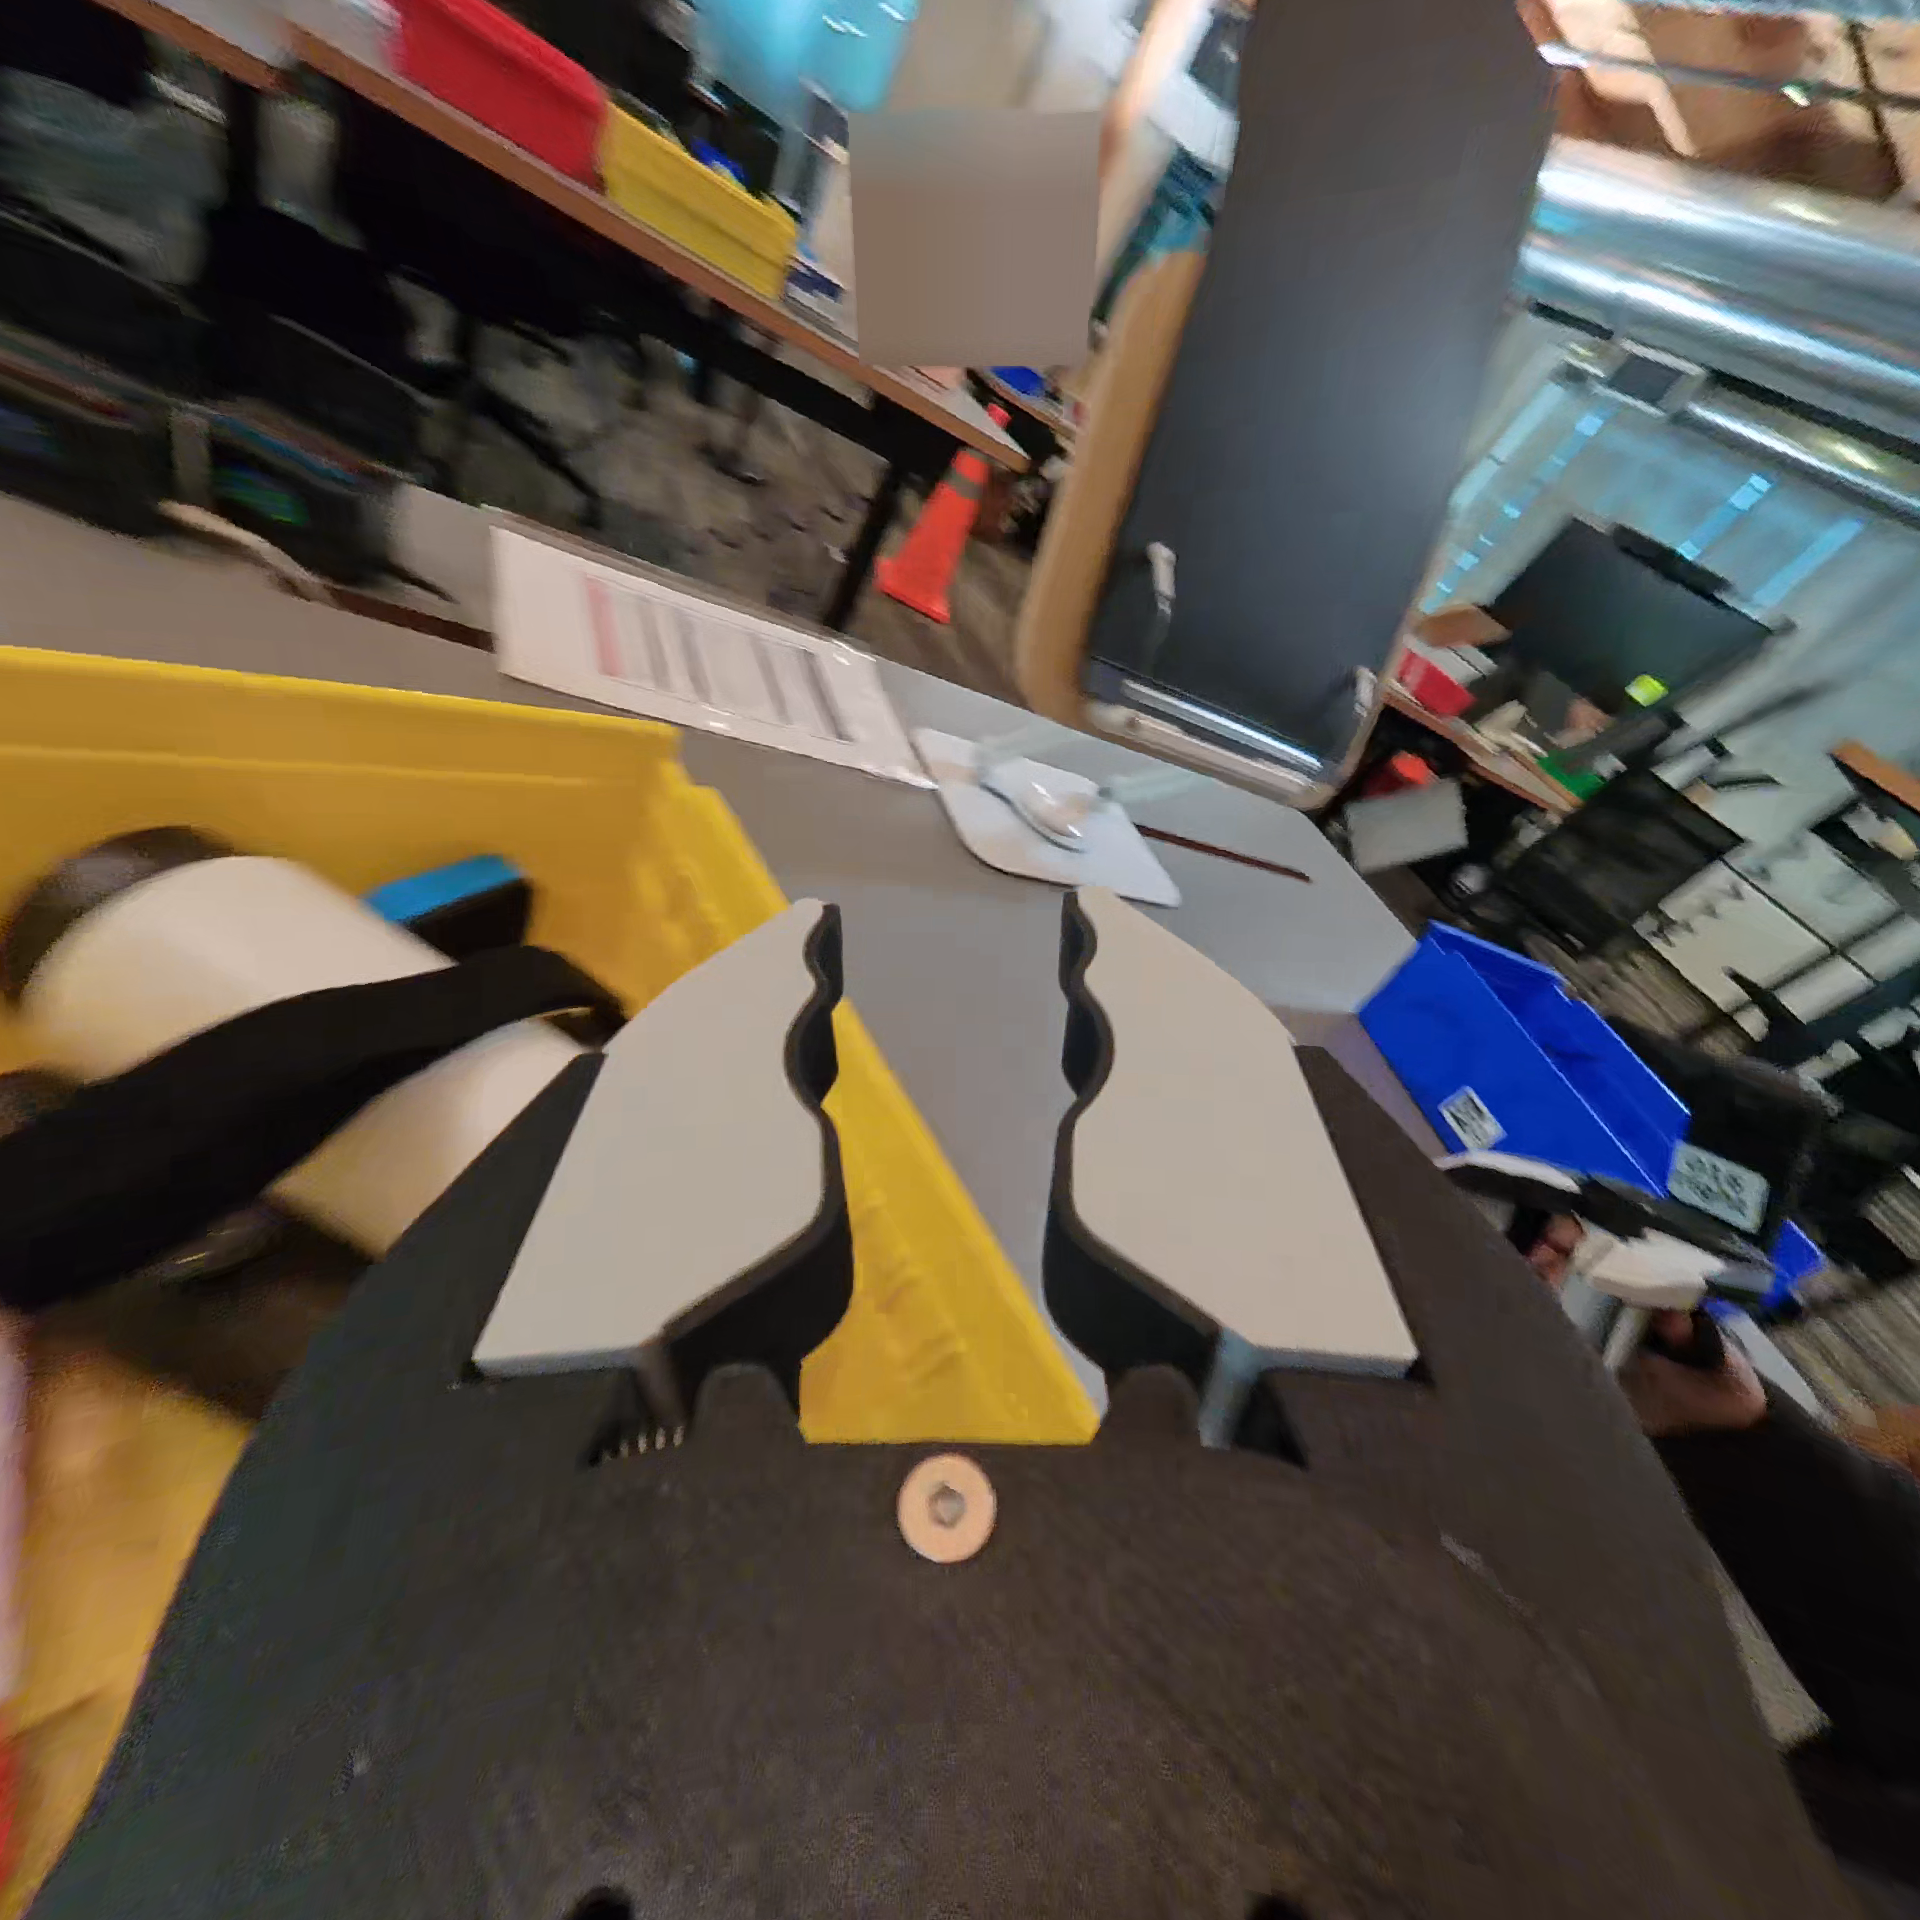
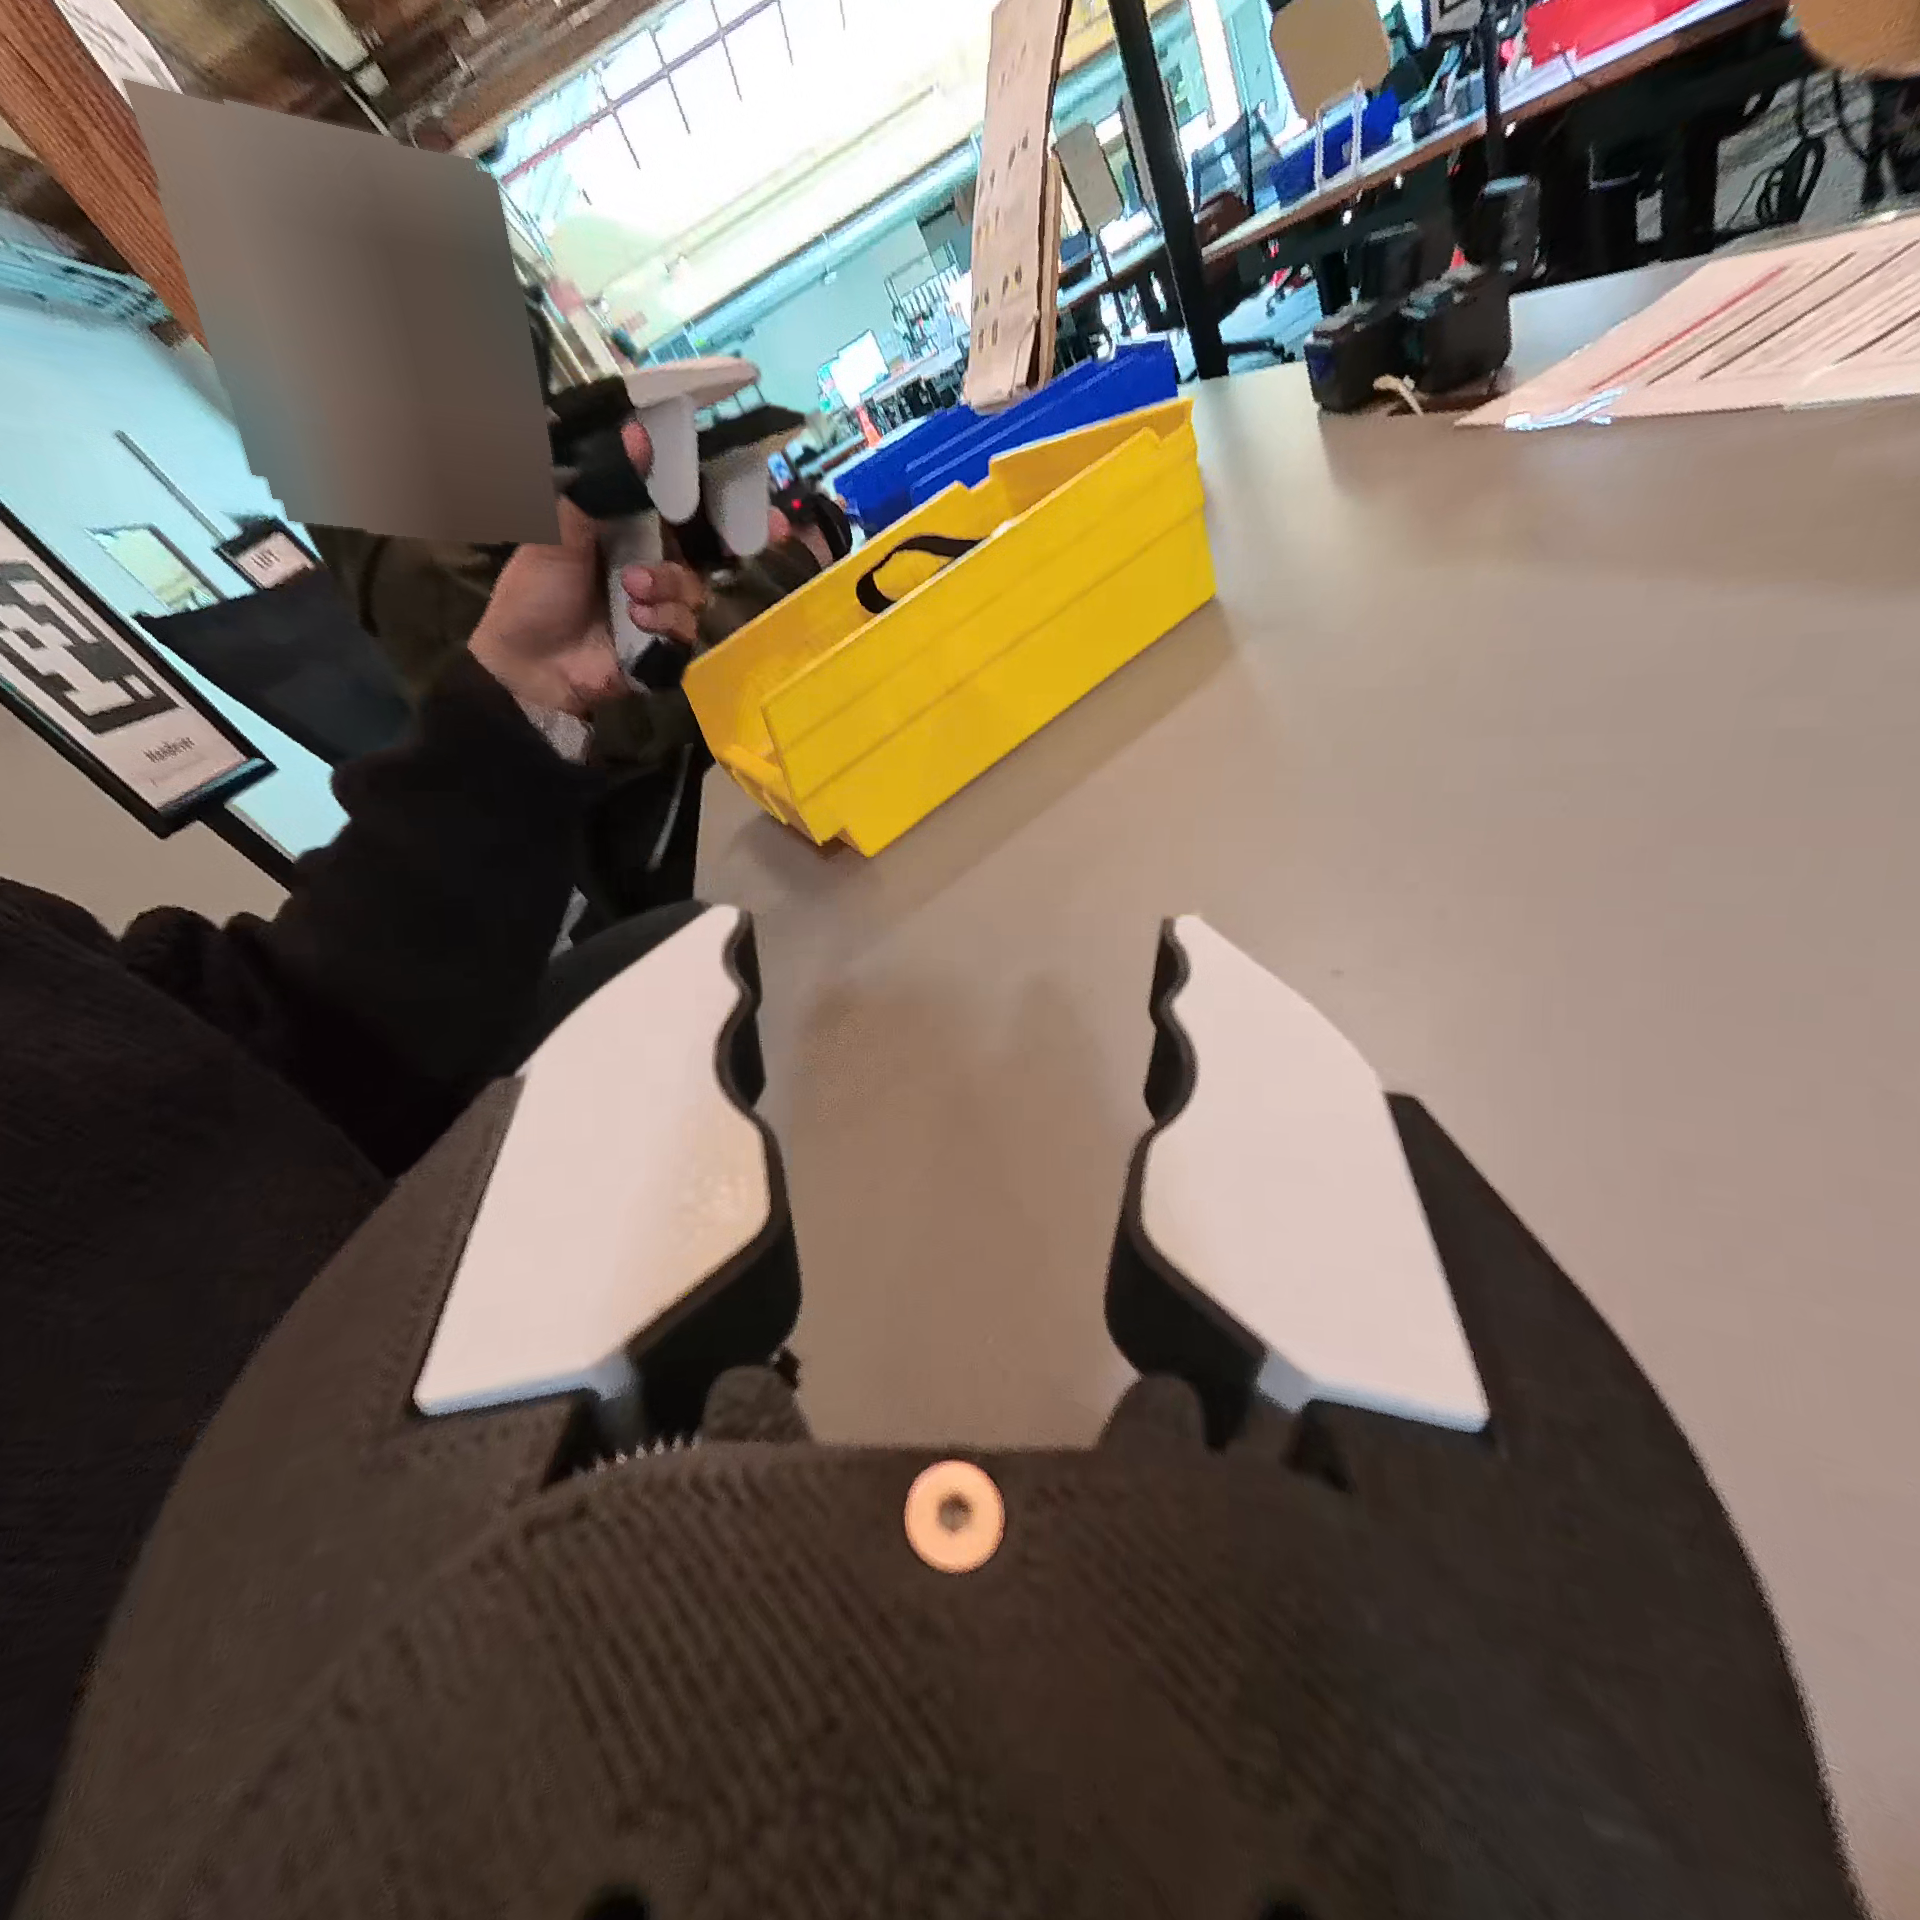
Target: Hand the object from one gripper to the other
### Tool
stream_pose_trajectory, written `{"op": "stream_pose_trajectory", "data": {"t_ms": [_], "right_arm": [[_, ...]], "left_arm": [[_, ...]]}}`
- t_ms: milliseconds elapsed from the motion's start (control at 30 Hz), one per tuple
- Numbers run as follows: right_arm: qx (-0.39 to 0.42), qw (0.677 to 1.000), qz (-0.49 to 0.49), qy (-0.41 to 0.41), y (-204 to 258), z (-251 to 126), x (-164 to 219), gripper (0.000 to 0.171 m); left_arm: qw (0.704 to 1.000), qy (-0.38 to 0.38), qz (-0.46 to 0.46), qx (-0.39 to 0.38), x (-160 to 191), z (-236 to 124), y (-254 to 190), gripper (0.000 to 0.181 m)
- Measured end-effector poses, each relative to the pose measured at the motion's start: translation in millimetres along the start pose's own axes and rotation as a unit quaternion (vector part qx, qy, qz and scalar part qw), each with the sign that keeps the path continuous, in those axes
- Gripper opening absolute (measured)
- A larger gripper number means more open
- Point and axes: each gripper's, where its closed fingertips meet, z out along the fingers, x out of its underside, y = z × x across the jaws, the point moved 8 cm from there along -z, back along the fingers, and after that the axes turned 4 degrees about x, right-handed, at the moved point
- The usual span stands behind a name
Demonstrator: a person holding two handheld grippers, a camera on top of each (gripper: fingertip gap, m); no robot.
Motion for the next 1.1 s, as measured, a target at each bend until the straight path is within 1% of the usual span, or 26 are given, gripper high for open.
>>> {"op": "stream_pose_trajectory", "data": {"t_ms": [67, 133, 167, 233, 300, 367, 400, 433, 467, 500, 533, 567, 600, 667, 700, 733, 800, 833, 900, 1000, 1033, 1100], "right_arm": [[0.002, 1.000, -0.001, 0.014, -1, 3, 5, 0.073], [0.002, 1.000, 0.000, 0.021, -1, 4, 9, 0.073], [0.003, 1.000, 0.002, 0.021, -1, 4, 10, 0.072], [0.002, 1.000, 0.011, 0.016, -1, 3, 13, 0.071], [-0.006, 1.000, 0.024, 0.019, -2, 4, 16, 0.070], [-0.014, 0.999, 0.028, 0.026, -3, 5, 17, 0.070], [-0.016, 0.999, 0.025, 0.030, -4, 5, 16, 0.071], [-0.017, 0.999, 0.020, 0.034, -4, 4, 16, 0.071], [-0.017, 0.999, 0.013, 0.039, -4, 4, 16, 0.071], [-0.015, 0.999, 0.003, 0.043, -4, 2, 16, 0.071], [-0.009, 0.999, -0.009, 0.045, -4, 1, 16, 0.072], [-0.003, 0.999, -0.020, 0.043, -5, -1, 15, 0.073], [-0.003, 0.999, -0.025, 0.041, -5, -3, 15, 0.073], [-0.012, 0.999, -0.015, 0.039, -6, -7, 13, 0.074], [-0.015, 0.999, -0.007, 0.034, -7, -9, 12, 0.074], [-0.017, 0.999, 0.002, 0.029, -8, -11, 11, 0.074], [-0.019, 0.999, 0.018, 0.018, -10, -15, 9, 0.074], [-0.019, 0.999, 0.025, 0.012, -11, -17, 8, 0.074], [-0.018, 0.999, 0.038, 0.004, -14, -21, 6, 0.073], [-0.016, 0.998, 0.058, -0.006, -20, -26, 5, 0.073], [-0.016, 0.998, 0.066, -0.010, -22, -27, 4, 0.073], [-0.018, 0.996, 0.083, -0.016, -26, -28, 4, 0.072]], "left_arm": [[0.999, -0.034, 0.005, -0.035, -10, -22, 13, 0.034], [0.994, -0.072, 0.033, -0.072, -19, -42, 16, 0.027], [0.992, -0.073, 0.049, -0.094, -21, -49, 16, 0.026], [0.983, -0.039, 0.078, -0.159, -19, -60, 20, 0.027], [0.965, 0.032, 0.102, -0.237, -6, -64, 30, 0.032], [0.931, 0.147, 0.119, -0.312, 15, -64, 44, 0.039], [0.907, 0.202, 0.133, -0.344, 26, -63, 49, 0.039], [0.884, 0.242, 0.149, -0.371, 35, -62, 52, 0.040], [0.865, 0.268, 0.164, -0.391, 43, -59, 54, 0.046], [0.854, 0.279, 0.175, -0.404, 48, -55, 55, 0.051], [0.845, 0.280, 0.183, -0.417, 50, -50, 55, 0.059], [0.834, 0.285, 0.190, -0.432, 51, -45, 57, 0.061], [0.816, 0.294, 0.202, -0.454, 50, -41, 59, 0.066], [0.766, 0.331, 0.246, -0.493, 50, -32, 64, 0.067], [0.735, 0.357, 0.269, -0.511, 52, -26, 66, 0.067], [0.708, 0.383, 0.285, -0.520, 55, -21, 69, 0.066], [0.671, 0.428, 0.301, -0.526, 65, -10, 73, 0.062], [0.657, 0.444, 0.308, -0.525, 70, -5, 74, 0.057], [0.631, 0.467, 0.329, -0.525, 76, 3, 77, 0.038], [0.571, 0.510, 0.351, -0.539, 80, 6, 89, 0.035], [0.560, 0.527, 0.347, -0.538, 83, 7, 94, 0.037], [0.541, 0.548, 0.347, -0.536, 86, 9, 100, 0.029]]}}
